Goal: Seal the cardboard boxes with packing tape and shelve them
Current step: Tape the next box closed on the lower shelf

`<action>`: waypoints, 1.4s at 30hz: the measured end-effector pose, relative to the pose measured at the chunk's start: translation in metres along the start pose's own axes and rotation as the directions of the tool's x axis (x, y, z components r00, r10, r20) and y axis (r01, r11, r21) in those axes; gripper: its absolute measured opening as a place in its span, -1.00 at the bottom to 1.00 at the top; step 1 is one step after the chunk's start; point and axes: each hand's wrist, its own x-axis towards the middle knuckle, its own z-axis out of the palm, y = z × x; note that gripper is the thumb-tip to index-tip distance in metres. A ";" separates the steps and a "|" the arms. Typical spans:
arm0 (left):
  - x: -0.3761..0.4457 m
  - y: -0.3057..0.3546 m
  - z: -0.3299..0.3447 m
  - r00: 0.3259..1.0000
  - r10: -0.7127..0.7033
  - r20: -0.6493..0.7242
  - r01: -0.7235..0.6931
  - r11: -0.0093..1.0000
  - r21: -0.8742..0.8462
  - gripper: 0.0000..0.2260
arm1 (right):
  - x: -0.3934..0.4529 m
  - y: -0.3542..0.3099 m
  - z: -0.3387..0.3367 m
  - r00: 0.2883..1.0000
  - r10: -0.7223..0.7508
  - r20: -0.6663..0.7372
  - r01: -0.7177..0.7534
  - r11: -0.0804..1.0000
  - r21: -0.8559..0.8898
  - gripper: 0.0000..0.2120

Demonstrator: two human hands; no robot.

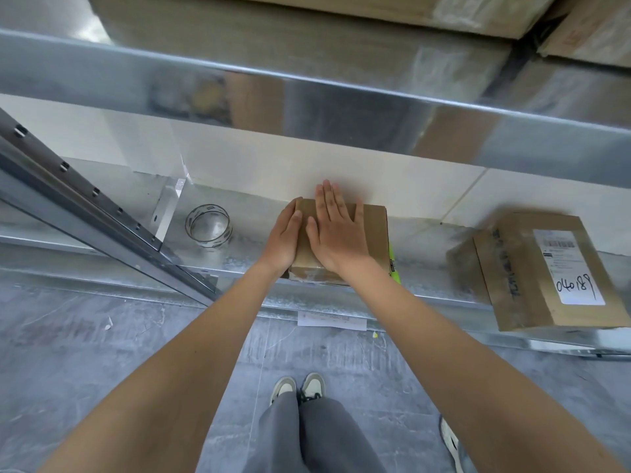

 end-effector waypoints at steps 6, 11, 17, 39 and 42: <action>-0.003 0.005 0.001 1.000 -0.021 -0.017 0.021 1.000 -0.021 -0.62 | -0.032 -0.003 0.009 0.998 -0.056 -0.010 0.056 0.998 0.001 -0.36; -0.004 0.008 0.001 1.000 -0.017 -0.010 0.017 0.999 -0.041 -0.64 | -0.073 -0.009 0.018 0.990 -0.090 -0.111 0.097 0.994 0.054 -0.36; -0.003 0.008 0.000 0.999 -0.033 -0.007 0.033 0.999 -0.027 -0.63 | -0.117 -0.018 0.030 0.989 -0.094 -0.116 0.104 0.991 0.087 -0.40; -0.041 0.047 -0.018 0.962 -0.162 0.222 0.156 0.987 0.044 -0.47 | -0.076 0.053 -0.038 0.862 0.506 -0.027 -0.322 0.588 0.742 -0.30; -0.033 0.037 -0.019 0.983 -0.104 0.153 0.090 0.991 0.100 -0.47 | -0.056 0.045 -0.040 0.865 0.500 0.041 -0.388 0.615 0.686 -0.32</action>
